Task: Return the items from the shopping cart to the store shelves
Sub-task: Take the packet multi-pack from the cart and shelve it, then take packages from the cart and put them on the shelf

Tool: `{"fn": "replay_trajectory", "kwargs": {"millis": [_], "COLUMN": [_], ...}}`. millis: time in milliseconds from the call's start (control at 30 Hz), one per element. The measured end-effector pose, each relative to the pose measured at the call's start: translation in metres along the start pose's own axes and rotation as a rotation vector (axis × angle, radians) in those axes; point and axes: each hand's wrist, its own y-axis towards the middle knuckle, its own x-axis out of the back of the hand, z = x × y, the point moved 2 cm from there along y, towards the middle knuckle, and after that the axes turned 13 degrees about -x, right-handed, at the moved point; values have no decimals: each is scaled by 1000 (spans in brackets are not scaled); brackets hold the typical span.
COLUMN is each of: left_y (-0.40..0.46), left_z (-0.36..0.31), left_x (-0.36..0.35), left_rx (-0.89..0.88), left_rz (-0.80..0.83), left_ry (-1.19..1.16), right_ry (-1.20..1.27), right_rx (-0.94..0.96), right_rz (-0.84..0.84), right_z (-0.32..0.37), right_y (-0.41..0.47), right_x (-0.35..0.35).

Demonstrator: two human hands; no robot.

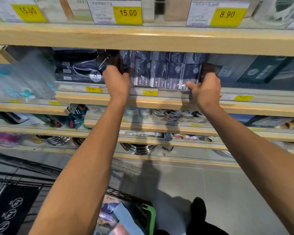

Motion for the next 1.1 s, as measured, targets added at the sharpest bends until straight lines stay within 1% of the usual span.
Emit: {"fn": "replay_trajectory", "kwargs": {"millis": [67, 133, 200, 267, 367, 400, 467, 533, 600, 633, 733, 800, 833, 867, 933, 1033, 1100], "left_y": [-3, -4, -8, -17, -56, -72, -110, -149, -200, -221, -307, -365, -404, -430, -479, -521, -535], "left_z": [-3, -2, 6, 16, 45, 59, 90, 126, 171, 187, 247, 285, 311, 326, 333, 326, 332], "left_x": [1, 4, 11, 22, 59, 72, 98, 119, 147, 154, 181, 191, 199, 200, 211, 222, 219], "left_rx": [-59, -107, -148, -239, -369, -385, -342, -218, -19, 77, 405, 631, 774, 882, 1069, 1212, 1244], "left_rz": [-25, -10, 32, 44, 23, 15, -6, -14, -60, -65, -127, -105, -95, -68, -21, 57, 131], "left_ry": [105, 140, 88, -34, -141, -137, -85, -19, 10, -20, -83, -136, -136, -136, -107, -19, 82], "right_ry": [-41, -28, 71, 203, 322, 349, 337, 274, 189, 152, 26, -118, -206, -258, -336, -475, -502], "right_rx": [23, 37, 103, 189, 425, 490, 558, 554, 556, 565, 599, 632, 661, 679, 705, 626, 586], "right_rz": [-39, -121, -273, -331, -194, -110, 86, 287, 504, 565, 799, 940, 1004, 1026, 1079, 1146, 1173], "right_z": [2, 4, 2, 0, -4, -6, -16, -29, -45, -52, -82, -103, -115, -124, -141, -157, -162], "right_y": [-6, -12, -25, -43, -91, -110, -147, -180, -222, -236, -294, -325, -345, -352, -374, -398, -408], "right_x": [2, 4, 6, 6, -13, -24, -49, -74, -104, -112, -140, -151, -159, -161, -173, -185, -189]}}
